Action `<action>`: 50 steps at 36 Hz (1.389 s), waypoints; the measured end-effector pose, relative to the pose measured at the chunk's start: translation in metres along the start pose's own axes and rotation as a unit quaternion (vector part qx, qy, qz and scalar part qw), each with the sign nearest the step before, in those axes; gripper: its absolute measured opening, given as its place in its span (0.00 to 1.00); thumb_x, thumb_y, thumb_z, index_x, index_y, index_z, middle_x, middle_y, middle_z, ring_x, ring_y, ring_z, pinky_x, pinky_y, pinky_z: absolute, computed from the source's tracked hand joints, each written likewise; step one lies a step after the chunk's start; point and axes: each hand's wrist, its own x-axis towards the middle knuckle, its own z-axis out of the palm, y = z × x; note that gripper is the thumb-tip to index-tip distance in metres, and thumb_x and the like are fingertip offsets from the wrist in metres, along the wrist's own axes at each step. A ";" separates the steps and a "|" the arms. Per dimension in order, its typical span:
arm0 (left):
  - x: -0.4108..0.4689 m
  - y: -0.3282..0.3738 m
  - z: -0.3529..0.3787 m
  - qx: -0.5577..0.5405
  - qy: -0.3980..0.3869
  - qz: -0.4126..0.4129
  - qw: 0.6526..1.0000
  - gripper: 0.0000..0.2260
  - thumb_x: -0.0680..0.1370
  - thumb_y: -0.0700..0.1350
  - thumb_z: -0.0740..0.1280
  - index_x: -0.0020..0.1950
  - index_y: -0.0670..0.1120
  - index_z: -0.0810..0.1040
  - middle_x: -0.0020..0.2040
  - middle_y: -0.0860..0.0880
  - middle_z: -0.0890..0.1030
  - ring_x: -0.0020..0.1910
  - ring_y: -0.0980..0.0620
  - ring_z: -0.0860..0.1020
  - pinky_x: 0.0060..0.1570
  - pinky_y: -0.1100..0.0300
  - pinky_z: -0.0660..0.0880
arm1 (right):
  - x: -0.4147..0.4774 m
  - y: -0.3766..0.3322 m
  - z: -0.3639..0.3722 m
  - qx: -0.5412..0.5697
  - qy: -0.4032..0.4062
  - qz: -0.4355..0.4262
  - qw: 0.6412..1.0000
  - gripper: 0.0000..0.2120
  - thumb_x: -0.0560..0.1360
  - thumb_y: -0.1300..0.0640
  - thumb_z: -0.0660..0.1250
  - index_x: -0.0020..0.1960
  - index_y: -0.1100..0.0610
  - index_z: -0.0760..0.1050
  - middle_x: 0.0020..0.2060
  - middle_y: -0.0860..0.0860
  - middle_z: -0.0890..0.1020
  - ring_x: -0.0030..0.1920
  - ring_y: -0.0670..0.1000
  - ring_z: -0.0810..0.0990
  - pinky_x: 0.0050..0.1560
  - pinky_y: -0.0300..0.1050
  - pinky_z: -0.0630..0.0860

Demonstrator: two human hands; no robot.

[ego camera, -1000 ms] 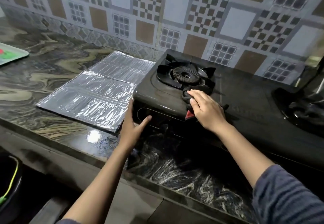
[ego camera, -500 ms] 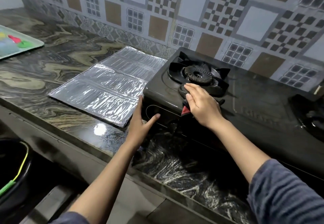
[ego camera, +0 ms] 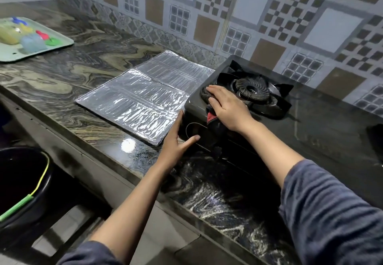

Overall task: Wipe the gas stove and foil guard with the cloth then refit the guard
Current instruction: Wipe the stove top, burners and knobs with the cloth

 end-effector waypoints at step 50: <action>0.031 0.016 -0.032 0.100 -0.126 0.141 0.977 0.45 0.70 0.44 0.74 0.77 0.44 0.47 0.77 0.53 0.50 0.76 0.58 0.50 0.75 0.50 0.54 | -0.108 -0.008 0.007 -0.181 0.194 0.046 0.963 0.20 0.74 0.50 0.61 0.66 0.49 0.71 0.65 0.46 0.75 0.65 0.49 0.72 0.64 0.45 0.67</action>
